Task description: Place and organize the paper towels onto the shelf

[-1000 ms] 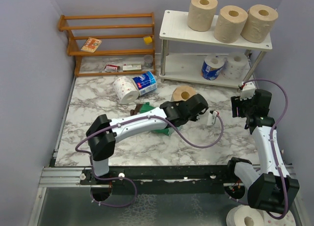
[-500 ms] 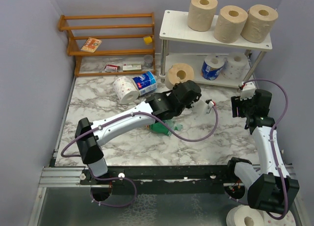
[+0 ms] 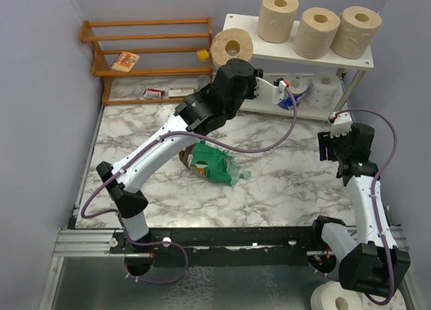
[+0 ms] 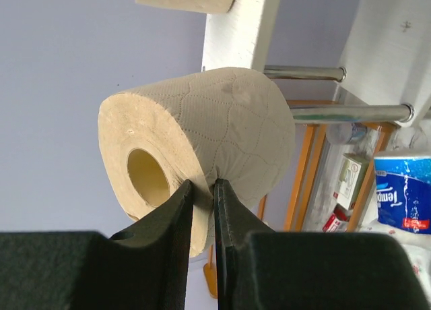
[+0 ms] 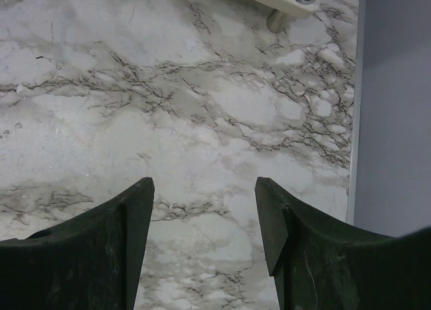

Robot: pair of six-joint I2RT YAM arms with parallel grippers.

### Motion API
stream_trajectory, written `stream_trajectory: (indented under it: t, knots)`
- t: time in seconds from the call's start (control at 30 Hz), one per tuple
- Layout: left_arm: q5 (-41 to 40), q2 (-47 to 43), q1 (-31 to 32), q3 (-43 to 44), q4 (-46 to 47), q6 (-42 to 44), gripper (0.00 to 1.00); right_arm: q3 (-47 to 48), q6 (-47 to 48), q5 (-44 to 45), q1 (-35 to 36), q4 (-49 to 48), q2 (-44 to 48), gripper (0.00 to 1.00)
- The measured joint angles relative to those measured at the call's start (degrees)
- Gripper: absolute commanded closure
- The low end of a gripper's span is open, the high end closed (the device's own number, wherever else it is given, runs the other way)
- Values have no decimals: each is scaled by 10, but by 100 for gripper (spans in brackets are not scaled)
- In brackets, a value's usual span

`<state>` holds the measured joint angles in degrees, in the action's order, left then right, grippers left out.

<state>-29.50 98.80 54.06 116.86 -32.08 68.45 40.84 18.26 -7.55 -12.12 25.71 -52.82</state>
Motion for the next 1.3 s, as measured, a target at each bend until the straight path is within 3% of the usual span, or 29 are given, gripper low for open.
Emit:
stream_trajectory:
  t: [0.33, 0.63, 1.3]
  knots:
    - [22, 63, -9, 96, -8, -23, 100, 0, 0, -3, 0, 1, 0, 38]
    - [26, 127, -62, 151, 54, -16, 100, 0, 0, -9, 0, 3, 0, 38]
    - [17, 216, -81, 212, 150, 11, 100, 0, 0, -11, 0, 5, -14, 38]
